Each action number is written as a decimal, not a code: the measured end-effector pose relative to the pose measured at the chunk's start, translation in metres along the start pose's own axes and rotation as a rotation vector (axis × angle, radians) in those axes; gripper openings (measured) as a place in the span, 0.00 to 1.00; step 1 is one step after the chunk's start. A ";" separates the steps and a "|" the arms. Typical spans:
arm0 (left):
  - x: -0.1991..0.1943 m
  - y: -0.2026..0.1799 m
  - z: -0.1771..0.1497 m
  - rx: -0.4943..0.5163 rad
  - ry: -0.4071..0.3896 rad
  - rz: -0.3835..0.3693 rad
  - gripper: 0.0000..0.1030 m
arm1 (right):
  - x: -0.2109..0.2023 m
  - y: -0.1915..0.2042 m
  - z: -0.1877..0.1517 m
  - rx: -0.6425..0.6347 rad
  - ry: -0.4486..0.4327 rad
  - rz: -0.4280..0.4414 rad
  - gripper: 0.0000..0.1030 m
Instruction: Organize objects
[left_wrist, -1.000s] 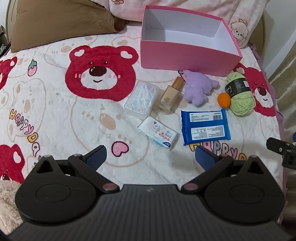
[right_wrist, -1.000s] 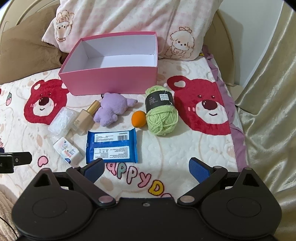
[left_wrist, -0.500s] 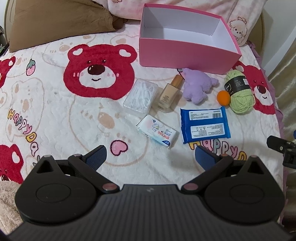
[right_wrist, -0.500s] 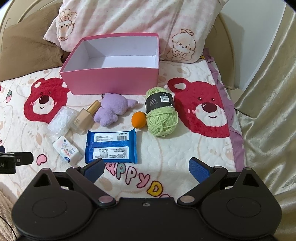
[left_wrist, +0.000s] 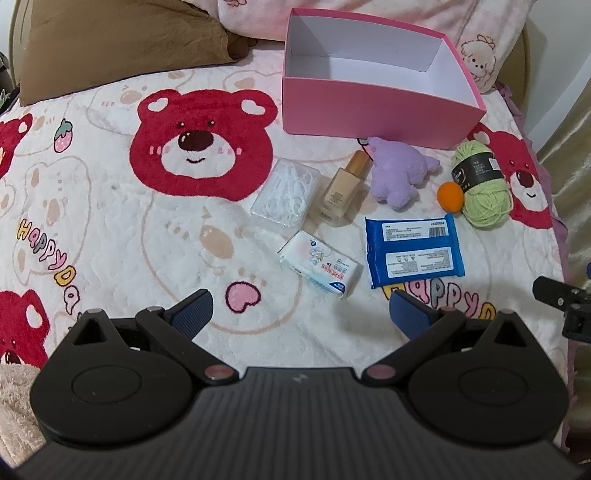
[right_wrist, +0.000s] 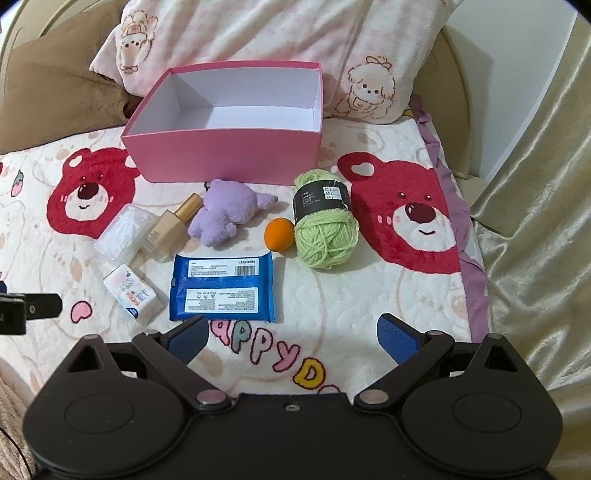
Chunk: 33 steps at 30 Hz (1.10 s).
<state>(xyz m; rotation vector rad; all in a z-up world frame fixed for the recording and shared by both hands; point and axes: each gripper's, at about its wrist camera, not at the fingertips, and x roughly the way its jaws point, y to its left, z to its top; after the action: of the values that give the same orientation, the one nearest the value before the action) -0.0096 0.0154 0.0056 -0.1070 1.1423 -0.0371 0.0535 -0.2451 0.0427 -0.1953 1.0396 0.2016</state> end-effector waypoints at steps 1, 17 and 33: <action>0.000 0.000 0.000 -0.001 0.002 -0.003 1.00 | 0.000 0.000 0.000 0.000 0.001 0.000 0.97; 0.003 -0.002 -0.001 -0.022 0.013 -0.005 1.00 | 0.004 -0.002 0.000 -0.006 0.009 -0.003 0.97; 0.005 -0.004 -0.001 -0.014 0.020 -0.019 1.00 | 0.007 0.001 -0.001 -0.020 0.020 -0.006 0.97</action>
<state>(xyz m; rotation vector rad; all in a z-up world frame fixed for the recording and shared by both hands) -0.0088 0.0110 0.0009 -0.1308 1.1620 -0.0473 0.0559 -0.2443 0.0361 -0.2192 1.0572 0.2050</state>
